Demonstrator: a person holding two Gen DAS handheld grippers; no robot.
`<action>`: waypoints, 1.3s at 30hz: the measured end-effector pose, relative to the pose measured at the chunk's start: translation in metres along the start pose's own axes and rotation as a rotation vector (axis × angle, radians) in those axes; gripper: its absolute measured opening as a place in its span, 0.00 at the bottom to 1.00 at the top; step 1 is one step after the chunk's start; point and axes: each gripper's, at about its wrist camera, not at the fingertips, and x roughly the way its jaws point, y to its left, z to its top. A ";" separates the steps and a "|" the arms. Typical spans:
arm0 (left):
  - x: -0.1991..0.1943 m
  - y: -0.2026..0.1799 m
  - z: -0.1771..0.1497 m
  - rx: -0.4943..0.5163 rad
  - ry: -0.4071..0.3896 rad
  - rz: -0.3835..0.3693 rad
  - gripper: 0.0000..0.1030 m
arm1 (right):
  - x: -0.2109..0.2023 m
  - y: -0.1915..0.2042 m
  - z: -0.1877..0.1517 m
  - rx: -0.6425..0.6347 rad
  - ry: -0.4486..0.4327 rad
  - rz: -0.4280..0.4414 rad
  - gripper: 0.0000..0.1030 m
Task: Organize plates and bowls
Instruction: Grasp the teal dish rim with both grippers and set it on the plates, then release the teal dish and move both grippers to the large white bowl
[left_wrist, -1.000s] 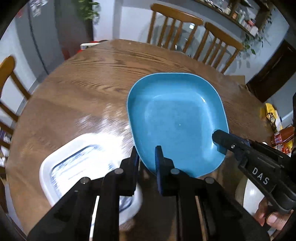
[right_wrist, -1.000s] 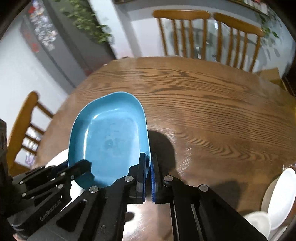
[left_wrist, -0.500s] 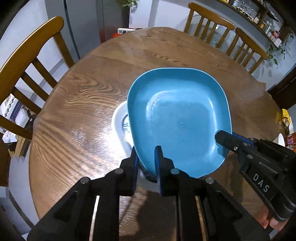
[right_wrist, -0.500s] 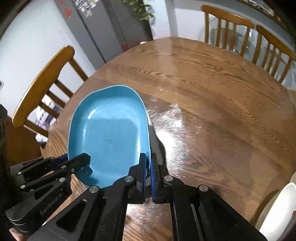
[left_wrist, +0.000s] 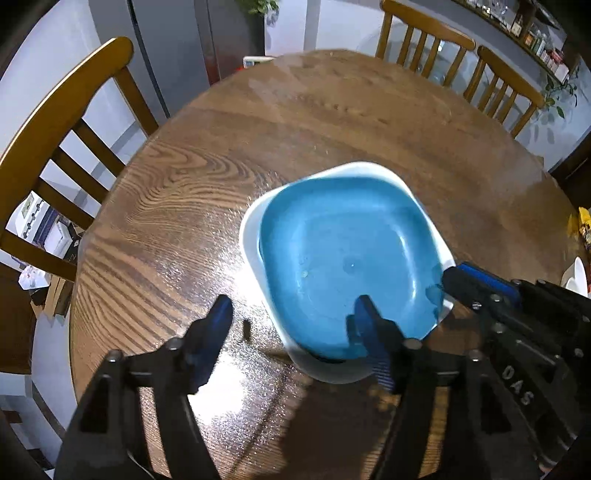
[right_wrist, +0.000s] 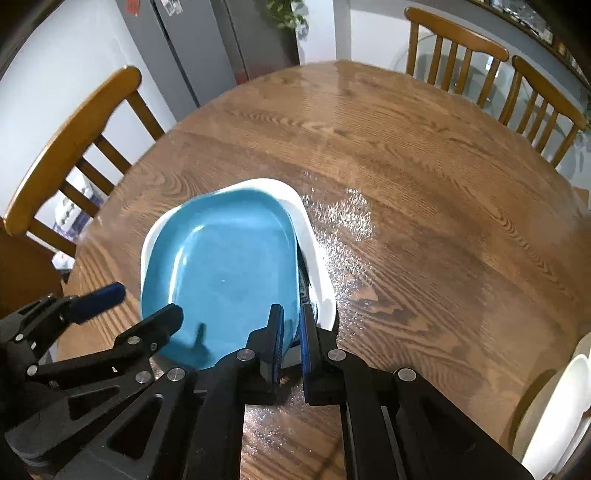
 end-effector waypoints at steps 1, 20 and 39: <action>-0.003 0.001 0.000 -0.009 -0.001 -0.020 0.69 | -0.008 -0.003 0.000 0.005 -0.027 -0.010 0.06; -0.047 -0.081 -0.014 0.191 -0.056 -0.175 0.82 | -0.124 -0.078 -0.064 0.236 -0.276 -0.157 0.65; -0.032 -0.244 -0.037 0.510 -0.053 -0.327 0.82 | -0.163 -0.191 -0.172 0.578 -0.256 -0.350 0.65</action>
